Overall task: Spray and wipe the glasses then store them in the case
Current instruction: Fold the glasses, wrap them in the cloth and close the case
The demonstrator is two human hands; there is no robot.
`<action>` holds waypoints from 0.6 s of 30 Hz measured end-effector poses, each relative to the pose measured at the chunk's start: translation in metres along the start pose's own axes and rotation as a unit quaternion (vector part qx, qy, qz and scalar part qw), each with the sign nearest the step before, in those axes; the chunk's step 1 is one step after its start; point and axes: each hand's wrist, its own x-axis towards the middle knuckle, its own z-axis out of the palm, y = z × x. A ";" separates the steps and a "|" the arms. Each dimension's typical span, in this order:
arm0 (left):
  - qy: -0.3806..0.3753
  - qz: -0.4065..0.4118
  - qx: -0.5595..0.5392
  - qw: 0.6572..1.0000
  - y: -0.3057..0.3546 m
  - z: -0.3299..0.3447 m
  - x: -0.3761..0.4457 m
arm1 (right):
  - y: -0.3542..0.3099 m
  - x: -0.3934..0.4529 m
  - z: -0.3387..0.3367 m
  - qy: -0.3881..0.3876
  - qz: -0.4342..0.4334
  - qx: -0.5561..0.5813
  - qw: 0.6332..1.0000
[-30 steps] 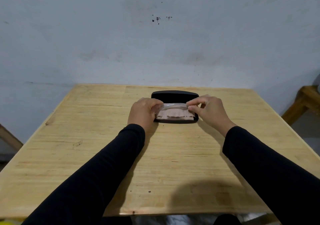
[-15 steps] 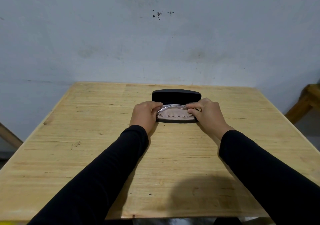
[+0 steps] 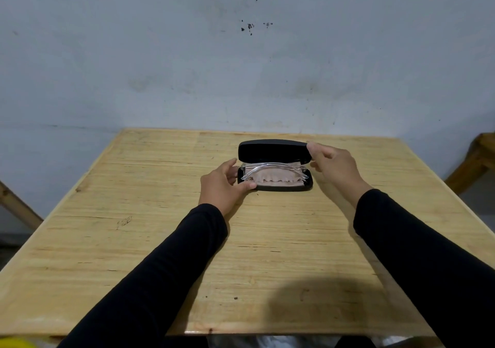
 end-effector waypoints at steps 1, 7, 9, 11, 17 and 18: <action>-0.003 -0.002 -0.001 1.000 0.000 0.000 -0.001 | 0.000 0.004 0.002 -0.006 0.003 0.010 1.000; -0.013 -0.003 -0.018 1.000 0.002 -0.001 -0.002 | 0.013 0.007 0.002 -0.035 0.032 0.132 0.990; -0.012 -0.003 -0.016 1.000 0.001 -0.001 -0.002 | 0.016 0.000 0.000 -0.048 0.029 0.143 0.988; -0.011 -0.003 -0.012 1.000 0.001 0.000 -0.001 | 0.019 -0.007 -0.001 -0.047 0.010 0.111 0.993; -0.008 0.025 0.012 1.000 0.007 -0.002 -0.007 | 0.023 -0.027 -0.005 -0.047 -0.045 -0.033 0.997; -0.007 0.028 0.014 0.999 0.008 -0.002 -0.008 | 0.026 -0.029 -0.005 -0.045 -0.060 -0.062 0.995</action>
